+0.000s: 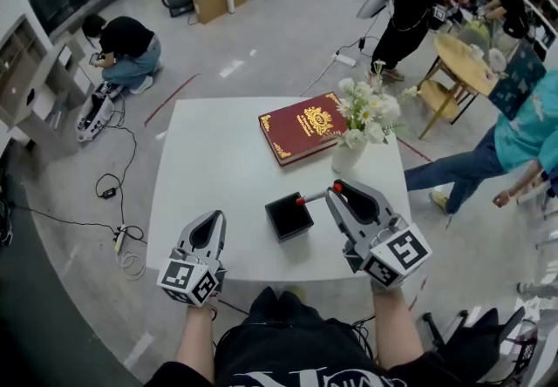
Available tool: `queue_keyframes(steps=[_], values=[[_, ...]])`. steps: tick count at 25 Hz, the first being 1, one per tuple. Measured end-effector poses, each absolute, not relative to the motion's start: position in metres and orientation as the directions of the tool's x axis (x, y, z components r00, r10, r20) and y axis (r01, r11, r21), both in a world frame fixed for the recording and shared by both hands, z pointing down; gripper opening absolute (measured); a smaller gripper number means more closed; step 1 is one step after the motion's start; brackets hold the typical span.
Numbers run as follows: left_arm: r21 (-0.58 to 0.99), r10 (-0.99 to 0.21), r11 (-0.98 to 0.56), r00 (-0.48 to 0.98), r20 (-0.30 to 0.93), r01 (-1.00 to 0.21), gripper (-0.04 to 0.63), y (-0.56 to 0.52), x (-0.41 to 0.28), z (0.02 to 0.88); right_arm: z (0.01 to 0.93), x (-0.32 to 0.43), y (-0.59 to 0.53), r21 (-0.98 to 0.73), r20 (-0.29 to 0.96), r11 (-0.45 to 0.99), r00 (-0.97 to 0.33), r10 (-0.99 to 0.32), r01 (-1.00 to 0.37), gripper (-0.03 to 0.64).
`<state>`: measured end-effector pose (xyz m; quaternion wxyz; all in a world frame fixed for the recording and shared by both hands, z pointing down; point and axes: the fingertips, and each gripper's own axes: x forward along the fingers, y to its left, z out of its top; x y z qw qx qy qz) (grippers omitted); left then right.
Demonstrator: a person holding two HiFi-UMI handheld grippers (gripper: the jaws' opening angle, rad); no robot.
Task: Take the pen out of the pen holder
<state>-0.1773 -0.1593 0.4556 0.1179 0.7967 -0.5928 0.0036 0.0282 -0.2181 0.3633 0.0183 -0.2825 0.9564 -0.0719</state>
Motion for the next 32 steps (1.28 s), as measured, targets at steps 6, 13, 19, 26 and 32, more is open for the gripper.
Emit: queue_keyframes(steps=[6, 13, 19, 26, 32], values=[[0.181, -0.942, -0.285, 0.310, 0.130, -0.941, 0.002, -0.164, -0.172, 0.451, 0.359, 0.043, -0.220, -0.136, -0.011, 0.809, -0.816, -0.578, -0.571, 0.079], [0.181, -0.936, -0.309, 0.332, 0.114, -0.934, 0.002, -0.169, -0.165, 0.444, 0.357, 0.064, -0.222, -0.119, -0.013, 0.758, -0.763, -0.647, -0.641, 0.078], [0.180, -0.934, -0.319, 0.341, 0.105, -0.930, 0.002, -0.168, -0.162, 0.442, 0.367, 0.076, -0.221, -0.097, 0.017, 0.721, -0.726, -0.688, -0.686, 0.078], [0.193, -0.938, -0.305, 0.329, 0.106, -0.933, 0.002, -0.163, -0.167, 0.445, 0.390, 0.082, -0.221, -0.081, 0.075, 0.697, -0.702, -0.708, -0.712, 0.078], [0.197, -0.943, -0.290, 0.315, 0.110, -0.937, 0.002, -0.158, -0.170, 0.446, 0.412, 0.085, -0.217, -0.111, 0.124, 0.682, -0.691, -0.713, -0.723, 0.078]])
